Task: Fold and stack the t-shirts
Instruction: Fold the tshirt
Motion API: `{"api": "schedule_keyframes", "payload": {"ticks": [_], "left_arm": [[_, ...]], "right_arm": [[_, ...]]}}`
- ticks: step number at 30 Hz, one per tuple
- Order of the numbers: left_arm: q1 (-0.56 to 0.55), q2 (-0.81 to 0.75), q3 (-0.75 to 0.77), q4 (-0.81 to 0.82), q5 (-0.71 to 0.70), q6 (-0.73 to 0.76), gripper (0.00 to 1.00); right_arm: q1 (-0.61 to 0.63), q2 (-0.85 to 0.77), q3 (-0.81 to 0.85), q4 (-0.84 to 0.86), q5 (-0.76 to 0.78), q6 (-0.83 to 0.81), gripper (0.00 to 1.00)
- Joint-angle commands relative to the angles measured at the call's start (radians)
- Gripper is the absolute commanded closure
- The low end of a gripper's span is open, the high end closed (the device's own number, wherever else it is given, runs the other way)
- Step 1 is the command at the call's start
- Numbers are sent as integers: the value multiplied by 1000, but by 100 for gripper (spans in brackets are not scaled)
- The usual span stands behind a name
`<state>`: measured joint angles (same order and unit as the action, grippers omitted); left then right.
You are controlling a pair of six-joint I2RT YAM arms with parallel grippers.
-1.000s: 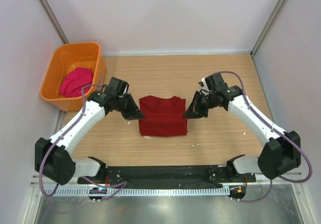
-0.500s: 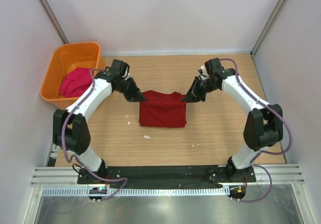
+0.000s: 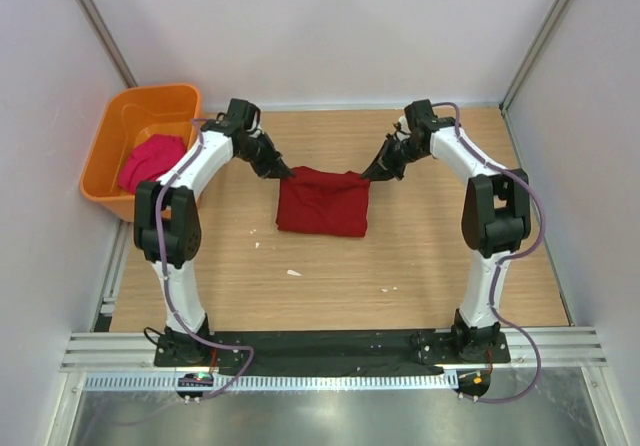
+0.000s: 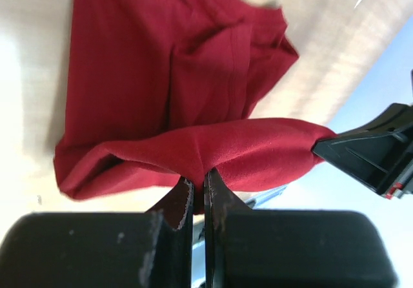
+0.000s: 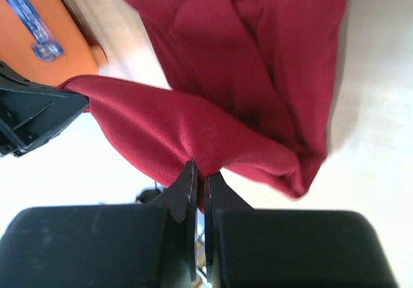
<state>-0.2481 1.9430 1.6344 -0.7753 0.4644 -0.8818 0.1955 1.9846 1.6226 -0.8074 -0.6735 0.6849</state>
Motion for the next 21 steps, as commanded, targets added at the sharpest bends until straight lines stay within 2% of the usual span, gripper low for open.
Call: {"api": "schedule_keyframes", "payload": {"ticks": [1,3,4,5,6,8,9,11,12,13,14,15,16,18,19,21], "left_arm": [[33,86,106,99,25,35,96],[39,204,227,106,9,90,93],[41,244,272,107,7,105,91],[41,296,338,107,2,124,90],[43,344,460,97,-7,147,91],[47,476,569,99,-4,147,89],[52,512,656,102,3,144,86],[55,577,700,102,-18,170,51],[56,583,714,82,-33,175,38],[58,580,708,77,-43,191,34],[58,553,697,73,-58,205,35],[58,533,685,52,-78,217,36],[56,507,639,56,-122,239,41],[50,394,546,147,-156,250,42],[50,354,450,180,-173,250,39],[52,295,394,232,-149,260,32]], "right_arm": [[-28,64,74,130,15,39,99],[-56,92,77,245,23,82,99],[-64,115,88,270,31,81,98],[-71,159,118,275,75,67,94],[-88,189,128,290,78,44,94],[-111,271,170,323,86,39,94],[-129,301,199,333,86,21,82],[-133,360,317,285,127,-39,72],[-136,370,348,243,150,-54,69],[-145,372,361,254,153,-50,58],[-148,372,382,258,169,-50,52],[-153,382,399,248,173,-56,37],[-159,390,414,238,170,-61,36],[-163,402,444,232,154,-67,33],[-165,399,445,231,166,-71,33],[-165,388,433,220,170,-81,32]]}}
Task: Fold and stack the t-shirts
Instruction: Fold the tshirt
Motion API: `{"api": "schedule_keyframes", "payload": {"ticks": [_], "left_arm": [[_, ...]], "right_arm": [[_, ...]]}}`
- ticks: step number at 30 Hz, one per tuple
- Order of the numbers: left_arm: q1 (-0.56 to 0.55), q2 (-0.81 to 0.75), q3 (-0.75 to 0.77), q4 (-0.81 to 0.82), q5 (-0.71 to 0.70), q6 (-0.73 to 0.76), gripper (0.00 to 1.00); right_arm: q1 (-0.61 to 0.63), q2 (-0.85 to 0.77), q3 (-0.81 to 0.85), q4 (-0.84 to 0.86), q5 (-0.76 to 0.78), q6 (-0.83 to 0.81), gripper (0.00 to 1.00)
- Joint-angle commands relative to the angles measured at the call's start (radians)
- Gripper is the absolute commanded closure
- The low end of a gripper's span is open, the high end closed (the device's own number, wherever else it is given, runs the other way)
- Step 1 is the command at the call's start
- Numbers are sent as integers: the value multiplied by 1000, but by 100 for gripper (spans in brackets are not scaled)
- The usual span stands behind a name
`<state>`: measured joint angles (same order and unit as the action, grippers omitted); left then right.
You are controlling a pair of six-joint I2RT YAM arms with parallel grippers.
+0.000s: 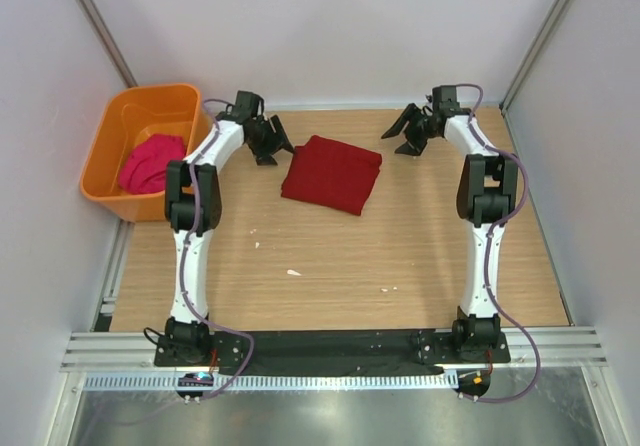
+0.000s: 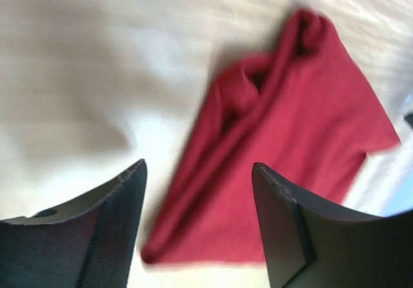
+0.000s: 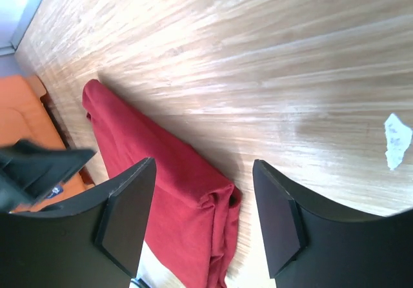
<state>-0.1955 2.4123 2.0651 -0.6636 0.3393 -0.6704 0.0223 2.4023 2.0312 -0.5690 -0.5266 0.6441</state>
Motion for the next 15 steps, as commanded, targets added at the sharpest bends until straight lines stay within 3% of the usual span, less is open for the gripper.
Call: {"api": "schedule_keyframes", "payload": {"ticks": [1,5,15], "left_arm": [[-1,-174,-43,118,31,73,30],[-4,-134,-52,64,179,114,29],[-45,-147,-262,80,177,173,31]], "right_arm": [[10,-55,-12,-16,11,-29,32],[21,-150,-164,27,22,-43,30],[87,-284,-433,173,17,-34,30]]}}
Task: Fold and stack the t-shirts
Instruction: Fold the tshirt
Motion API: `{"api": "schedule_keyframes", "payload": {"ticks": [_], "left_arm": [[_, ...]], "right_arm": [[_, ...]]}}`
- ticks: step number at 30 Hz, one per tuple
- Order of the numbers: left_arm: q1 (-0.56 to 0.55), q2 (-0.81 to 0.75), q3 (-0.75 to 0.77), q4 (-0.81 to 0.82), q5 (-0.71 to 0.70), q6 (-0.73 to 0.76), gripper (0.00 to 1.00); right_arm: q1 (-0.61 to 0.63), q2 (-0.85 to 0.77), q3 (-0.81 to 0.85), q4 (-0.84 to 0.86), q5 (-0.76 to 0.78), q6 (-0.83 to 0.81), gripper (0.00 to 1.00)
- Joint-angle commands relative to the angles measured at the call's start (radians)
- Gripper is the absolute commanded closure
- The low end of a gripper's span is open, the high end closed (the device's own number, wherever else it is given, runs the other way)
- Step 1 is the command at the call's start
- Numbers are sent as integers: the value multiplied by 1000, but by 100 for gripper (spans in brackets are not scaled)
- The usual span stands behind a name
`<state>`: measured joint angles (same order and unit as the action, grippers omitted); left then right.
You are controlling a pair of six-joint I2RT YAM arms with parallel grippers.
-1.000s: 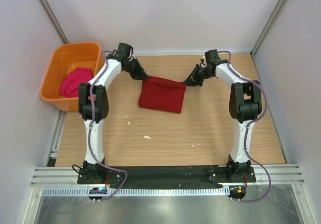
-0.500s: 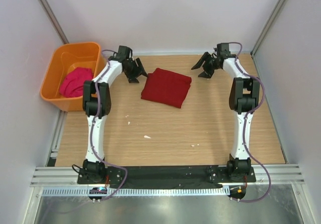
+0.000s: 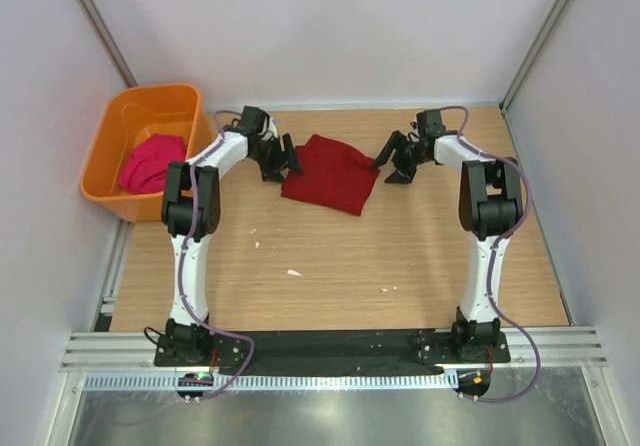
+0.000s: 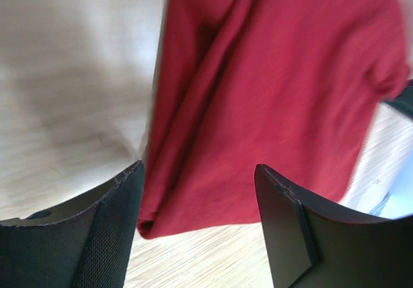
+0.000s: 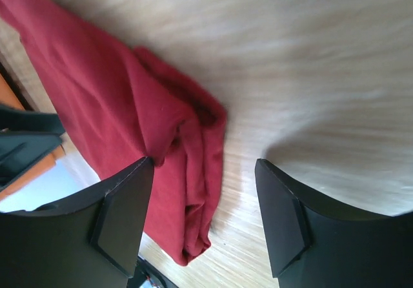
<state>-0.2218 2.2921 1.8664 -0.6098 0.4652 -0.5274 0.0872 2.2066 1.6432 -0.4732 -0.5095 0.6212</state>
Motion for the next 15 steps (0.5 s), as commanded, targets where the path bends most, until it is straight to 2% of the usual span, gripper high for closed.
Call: {"api": "schedule_keyframes", "payload": {"ticks": [1,9,14,15], "left_arm": [[-33,-36,-93,39,59,21,32],[-128,-256,-435,194,104,-74,39],[-272,-405,-671,246,99,-155,40],[-295,-475,-711,246,86,-170,38]], "right_arm": [[34,-100,-84,90,-1,-9,30],[45,-252,-354,229,-33,17,26],[48,-413,-606,298,-112,52,29],[49,-442,-640,294,-112,46,28]]}}
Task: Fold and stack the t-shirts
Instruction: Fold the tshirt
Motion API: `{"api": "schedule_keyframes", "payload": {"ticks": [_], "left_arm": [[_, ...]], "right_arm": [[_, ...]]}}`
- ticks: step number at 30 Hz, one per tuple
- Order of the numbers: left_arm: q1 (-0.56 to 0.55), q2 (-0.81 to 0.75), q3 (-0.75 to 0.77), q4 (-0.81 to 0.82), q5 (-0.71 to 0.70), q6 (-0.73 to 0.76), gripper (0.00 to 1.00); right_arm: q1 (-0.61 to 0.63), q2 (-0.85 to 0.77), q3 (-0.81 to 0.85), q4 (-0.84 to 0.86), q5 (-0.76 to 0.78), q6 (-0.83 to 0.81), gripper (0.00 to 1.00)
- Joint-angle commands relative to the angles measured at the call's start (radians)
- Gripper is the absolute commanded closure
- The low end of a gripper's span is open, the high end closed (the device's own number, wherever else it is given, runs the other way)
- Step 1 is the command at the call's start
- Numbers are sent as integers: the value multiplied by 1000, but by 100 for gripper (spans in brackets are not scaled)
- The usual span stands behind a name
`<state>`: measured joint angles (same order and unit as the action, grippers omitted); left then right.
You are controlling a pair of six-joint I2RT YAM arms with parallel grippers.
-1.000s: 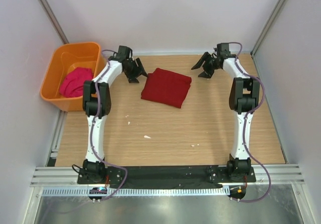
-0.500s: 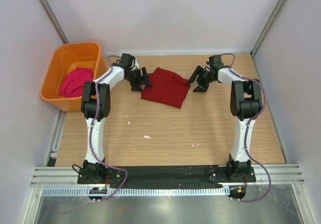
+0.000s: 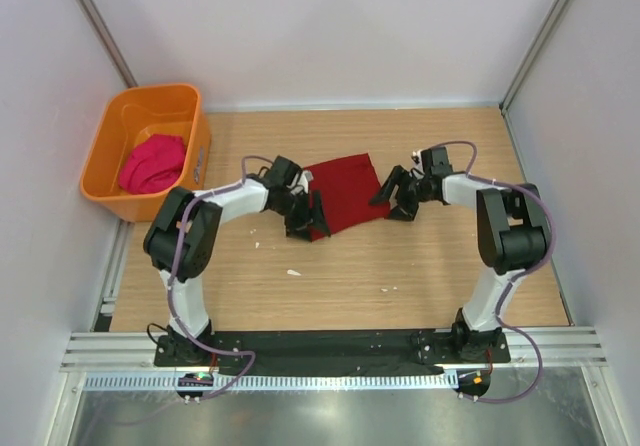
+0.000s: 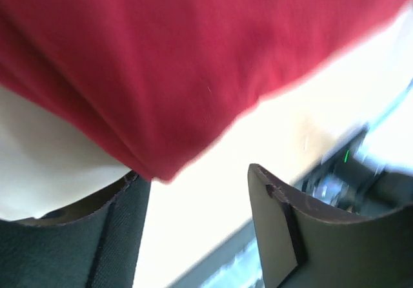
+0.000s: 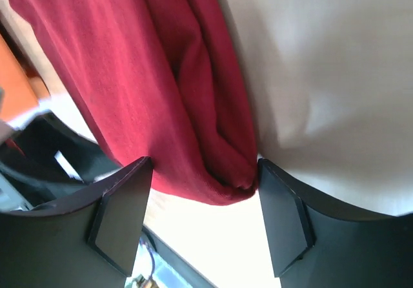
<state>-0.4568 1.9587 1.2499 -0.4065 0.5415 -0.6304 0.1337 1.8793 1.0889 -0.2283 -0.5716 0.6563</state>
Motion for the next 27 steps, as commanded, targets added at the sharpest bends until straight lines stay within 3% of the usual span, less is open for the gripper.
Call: {"api": "schedule_keyframes", "payload": {"ticks": [1,4,9,16,22,24,27], "left_arm": [[-63,-183,-133,54,-1,-81,37],[-37,-338,-216,26,-55,-74,32],[104,-417,-161,-94,-101,24,27],[150,-233,28,-26,-97,100,25],[150,-66,195,12,-69,127,27],[149,-61,221,-8,-103,113,29],[150,-73,221,-46,-144,91,30]], "right_arm": [[1,-187,-140,43,-44,2,29],[3,-282,-184,-69,18,-90,29],[3,-345,-143,-200,168,-196,27],[4,-192,-28,-118,128,-244,27],[18,-149,-69,6,42,-178,32],[35,-164,-102,50,44,-130,35],[56,-210,-185,104,20,-61,51]]}}
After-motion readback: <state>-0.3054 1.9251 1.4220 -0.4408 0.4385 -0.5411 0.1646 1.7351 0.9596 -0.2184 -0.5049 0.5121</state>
